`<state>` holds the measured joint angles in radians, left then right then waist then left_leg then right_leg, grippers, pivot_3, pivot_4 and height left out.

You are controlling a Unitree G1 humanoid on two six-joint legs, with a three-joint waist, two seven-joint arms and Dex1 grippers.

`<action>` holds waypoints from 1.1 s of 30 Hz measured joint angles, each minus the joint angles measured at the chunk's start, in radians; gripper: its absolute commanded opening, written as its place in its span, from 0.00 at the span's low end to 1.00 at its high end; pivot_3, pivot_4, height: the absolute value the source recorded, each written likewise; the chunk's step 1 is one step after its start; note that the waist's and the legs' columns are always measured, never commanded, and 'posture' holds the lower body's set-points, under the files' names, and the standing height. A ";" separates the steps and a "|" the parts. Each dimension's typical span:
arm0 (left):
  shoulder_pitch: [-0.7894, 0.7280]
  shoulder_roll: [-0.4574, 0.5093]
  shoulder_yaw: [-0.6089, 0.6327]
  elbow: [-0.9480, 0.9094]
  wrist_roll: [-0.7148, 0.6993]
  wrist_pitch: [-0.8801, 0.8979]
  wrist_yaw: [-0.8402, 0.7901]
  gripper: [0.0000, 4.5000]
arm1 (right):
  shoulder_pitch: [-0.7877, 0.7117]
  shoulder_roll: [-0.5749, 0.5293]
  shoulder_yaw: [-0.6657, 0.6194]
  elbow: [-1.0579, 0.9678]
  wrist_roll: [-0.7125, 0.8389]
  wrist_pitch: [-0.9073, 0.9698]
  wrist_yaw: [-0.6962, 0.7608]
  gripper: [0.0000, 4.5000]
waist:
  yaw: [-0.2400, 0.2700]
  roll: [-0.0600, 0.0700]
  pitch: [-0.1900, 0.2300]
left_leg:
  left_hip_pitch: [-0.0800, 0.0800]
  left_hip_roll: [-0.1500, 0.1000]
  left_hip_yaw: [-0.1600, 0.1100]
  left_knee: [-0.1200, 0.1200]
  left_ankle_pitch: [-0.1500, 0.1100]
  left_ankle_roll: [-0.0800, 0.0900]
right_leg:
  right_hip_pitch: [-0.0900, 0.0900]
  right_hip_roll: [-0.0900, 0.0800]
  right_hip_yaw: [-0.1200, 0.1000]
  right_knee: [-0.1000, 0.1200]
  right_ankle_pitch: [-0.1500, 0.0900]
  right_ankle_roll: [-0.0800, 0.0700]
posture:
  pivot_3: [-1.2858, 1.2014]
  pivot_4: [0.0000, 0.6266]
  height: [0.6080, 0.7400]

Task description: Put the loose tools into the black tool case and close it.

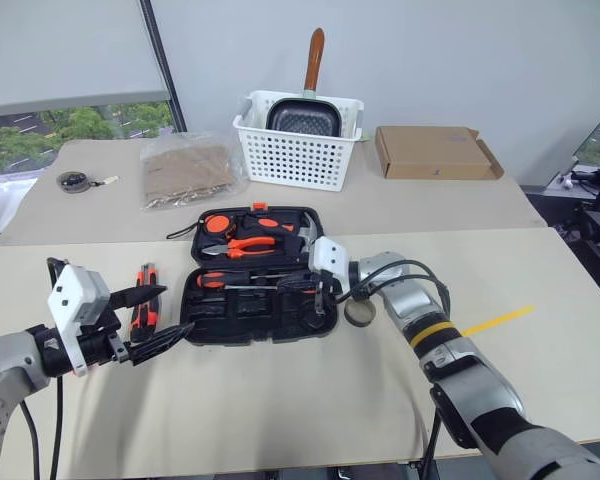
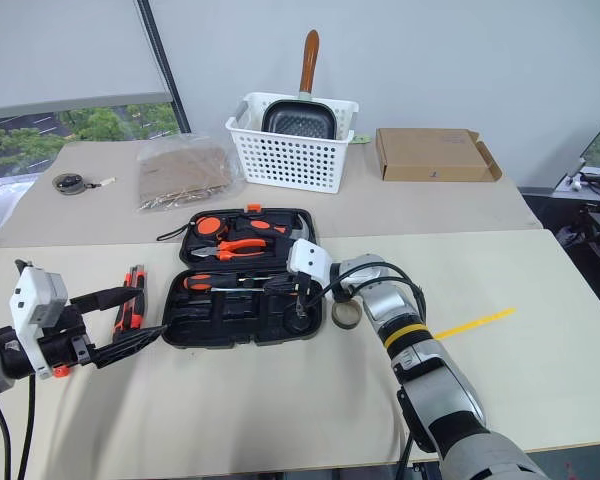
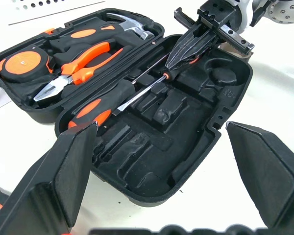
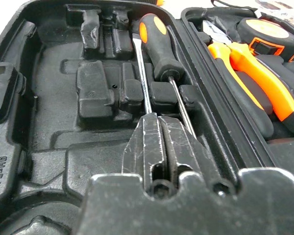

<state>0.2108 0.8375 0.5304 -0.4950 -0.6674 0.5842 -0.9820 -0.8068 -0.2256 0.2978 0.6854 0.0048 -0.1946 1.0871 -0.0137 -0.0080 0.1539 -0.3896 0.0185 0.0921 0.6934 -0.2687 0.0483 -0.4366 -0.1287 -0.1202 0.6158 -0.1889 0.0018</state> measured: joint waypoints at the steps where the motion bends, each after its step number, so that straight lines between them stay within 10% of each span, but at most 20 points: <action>1: 0.000 0.000 0.000 0.000 0.000 -0.002 0.000 1.00 | -0.001 0.000 0.001 0.002 -0.003 0.000 0.000 0.00 | 0.000 0.000 0.000 | 0.000 0.000 0.000 0.000 0.000 0.000 | 0.000 0.000 0.000 0.000 0.000 0.000 | 0.52 0.24 0.70; 22: 0.061 -0.103 0.046 0.027 0.042 -0.033 0.120 1.00 | 0.040 -0.004 -0.063 -0.119 0.148 0.076 0.099 0.00 | 0.000 0.000 0.000 | 0.000 0.000 0.000 0.000 0.001 0.000 | 0.000 0.000 0.000 0.001 0.001 -0.002 | 0.52 0.24 0.70; 33: 0.139 -0.301 0.157 0.124 0.215 -0.129 0.426 1.00 | 0.042 -0.143 -0.188 -0.284 0.373 0.211 0.313 0.78 | 0.004 0.000 0.000 | 0.000 0.000 -0.001 0.000 -0.010 0.003 | 0.000 -0.003 -0.001 -0.002 0.003 -0.005 | 0.52 0.24 0.70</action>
<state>0.3495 0.5363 0.6871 -0.3715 -0.4526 0.4548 -0.5563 -0.7648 -0.3690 0.1097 0.4012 0.3773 0.0165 1.3998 -0.0101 -0.0083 0.1537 -0.3899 0.0188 0.0913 0.6933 -0.2788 0.0514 -0.4365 -0.1314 -0.1215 0.6134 -0.1855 -0.0035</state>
